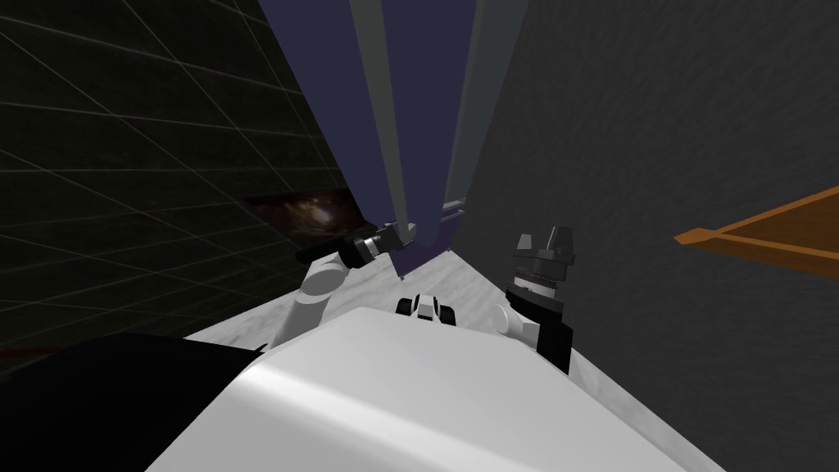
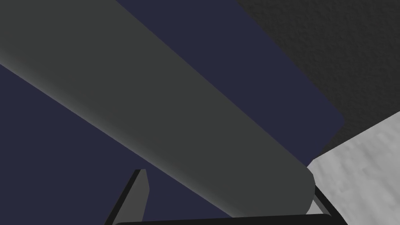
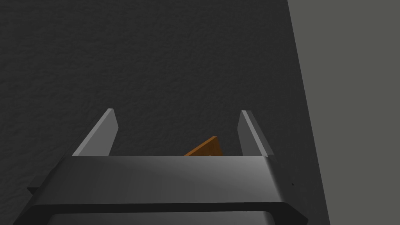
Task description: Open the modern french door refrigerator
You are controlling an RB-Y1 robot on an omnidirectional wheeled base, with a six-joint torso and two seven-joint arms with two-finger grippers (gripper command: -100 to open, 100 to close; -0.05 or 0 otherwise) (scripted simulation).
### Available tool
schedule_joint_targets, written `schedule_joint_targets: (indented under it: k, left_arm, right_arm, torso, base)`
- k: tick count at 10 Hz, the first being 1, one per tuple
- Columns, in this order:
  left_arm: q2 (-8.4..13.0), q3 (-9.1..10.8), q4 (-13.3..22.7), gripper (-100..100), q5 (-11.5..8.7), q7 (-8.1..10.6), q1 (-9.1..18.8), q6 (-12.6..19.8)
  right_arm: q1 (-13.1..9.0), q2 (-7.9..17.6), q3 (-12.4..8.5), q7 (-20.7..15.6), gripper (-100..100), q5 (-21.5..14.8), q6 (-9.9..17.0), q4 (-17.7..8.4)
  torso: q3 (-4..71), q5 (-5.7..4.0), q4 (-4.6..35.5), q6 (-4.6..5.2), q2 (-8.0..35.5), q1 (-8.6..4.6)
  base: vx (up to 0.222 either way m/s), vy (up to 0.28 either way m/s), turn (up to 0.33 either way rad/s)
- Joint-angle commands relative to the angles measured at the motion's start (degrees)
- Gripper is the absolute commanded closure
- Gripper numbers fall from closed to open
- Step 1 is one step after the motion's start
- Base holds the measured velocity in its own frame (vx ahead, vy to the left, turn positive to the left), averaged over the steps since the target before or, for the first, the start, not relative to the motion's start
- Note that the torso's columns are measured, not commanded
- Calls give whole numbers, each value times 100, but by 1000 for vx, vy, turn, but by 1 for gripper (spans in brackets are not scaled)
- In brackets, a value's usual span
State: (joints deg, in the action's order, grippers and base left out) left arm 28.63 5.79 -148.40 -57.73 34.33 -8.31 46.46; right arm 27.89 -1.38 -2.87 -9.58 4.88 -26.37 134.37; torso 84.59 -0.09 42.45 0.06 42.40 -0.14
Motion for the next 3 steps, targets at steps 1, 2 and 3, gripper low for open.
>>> schedule_joint_targets:
  k: [1, 2, 3]
  left_arm:
    - [2, 1, 5, 0, 2, -1, -3, 4]
    - [3, 2, 9, 0, 3, -2, -6, 6]
    - [3, 3, 11, 0, 5, -3, -7, 8]
  right_arm:
    - [0, 0, 0, 0, 0, 0, 0, 0]
    - [0, 0, 0, 0, 0, 0, 0, 0]
    - [0, 0, 0, 0, 0, 0, 0, 0]
  torso:
    - [-4, 3, -7, -3, -3, 3]
    - [-5, 5, -11, -4, -4, 6]
    - [-5, 7, -13, -4, -5, 9]
  base:
    - [0, 0, 0]
    - [0, 0, 0]
    - [0, 0, 0]
